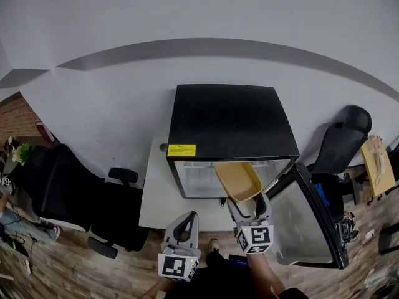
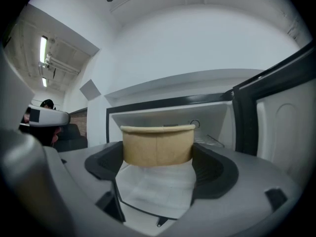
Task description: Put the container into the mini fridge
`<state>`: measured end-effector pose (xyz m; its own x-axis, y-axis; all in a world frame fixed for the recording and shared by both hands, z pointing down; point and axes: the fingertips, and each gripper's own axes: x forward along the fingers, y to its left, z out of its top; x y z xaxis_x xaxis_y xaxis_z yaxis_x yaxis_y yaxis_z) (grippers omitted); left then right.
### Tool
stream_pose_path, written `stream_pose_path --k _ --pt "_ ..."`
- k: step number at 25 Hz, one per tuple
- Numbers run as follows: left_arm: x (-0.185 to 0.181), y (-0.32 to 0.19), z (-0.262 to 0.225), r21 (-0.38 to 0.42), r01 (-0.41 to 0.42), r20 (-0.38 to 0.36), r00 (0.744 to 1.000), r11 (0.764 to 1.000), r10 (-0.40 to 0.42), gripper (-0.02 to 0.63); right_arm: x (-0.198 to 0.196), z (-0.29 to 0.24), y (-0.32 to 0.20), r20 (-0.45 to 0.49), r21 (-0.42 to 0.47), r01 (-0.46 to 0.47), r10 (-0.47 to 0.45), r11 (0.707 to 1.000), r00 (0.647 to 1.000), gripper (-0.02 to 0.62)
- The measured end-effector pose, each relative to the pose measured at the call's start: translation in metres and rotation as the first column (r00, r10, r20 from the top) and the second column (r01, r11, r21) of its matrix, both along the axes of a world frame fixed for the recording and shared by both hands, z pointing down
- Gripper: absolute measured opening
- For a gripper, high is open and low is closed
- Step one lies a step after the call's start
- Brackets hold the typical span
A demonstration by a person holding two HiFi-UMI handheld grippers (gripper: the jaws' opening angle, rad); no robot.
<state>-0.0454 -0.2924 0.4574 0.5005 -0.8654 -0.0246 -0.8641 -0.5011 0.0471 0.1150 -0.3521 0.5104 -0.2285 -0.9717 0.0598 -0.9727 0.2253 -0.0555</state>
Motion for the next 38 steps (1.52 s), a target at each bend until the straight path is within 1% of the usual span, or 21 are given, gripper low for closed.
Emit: stream_pose_path --k 2,7,11,15,21,27,38 --pt "0.003 -0.013 0.0 0.007 0.0 0.003 1.0 1.0 0.0 0.008 0.0 0.003 -0.016 -0.003 -0.011 0.0 0.0 1.0 1.0 0.434" --pt "0.007 -0.036 -0.001 -0.004 0.007 -0.003 1.0 1.0 -0.007 0.008 -0.003 0.011 -0.051 -0.011 -0.048 0.013 -0.013 0.999 1.0 0.434" --pt "0.006 -0.049 0.001 -0.009 0.019 0.0 1.0 1.0 -0.019 0.008 -0.005 0.021 -0.074 -0.03 -0.08 0.01 -0.012 0.997 0.999 0.434" --pt "0.003 -0.057 0.004 -0.025 0.034 -0.005 0.999 0.999 -0.034 0.008 -0.006 0.025 -0.093 -0.045 -0.092 -0.004 0.0 0.996 0.999 0.434" --pt "0.004 -0.062 0.005 -0.041 0.038 -0.002 0.999 0.998 -0.038 0.008 -0.007 0.028 -0.112 -0.051 -0.102 -0.038 0.033 0.994 0.998 0.434" --pt "0.004 -0.064 0.008 -0.039 0.043 0.005 0.999 0.998 -0.042 0.008 -0.007 0.029 -0.129 -0.084 -0.113 -0.071 0.062 0.991 0.995 0.434" --pt "0.0 -0.066 0.007 -0.044 0.053 0.006 0.999 0.998 -0.053 0.008 -0.01 0.028 -0.143 -0.057 -0.119 -0.054 0.048 0.991 0.997 0.434"
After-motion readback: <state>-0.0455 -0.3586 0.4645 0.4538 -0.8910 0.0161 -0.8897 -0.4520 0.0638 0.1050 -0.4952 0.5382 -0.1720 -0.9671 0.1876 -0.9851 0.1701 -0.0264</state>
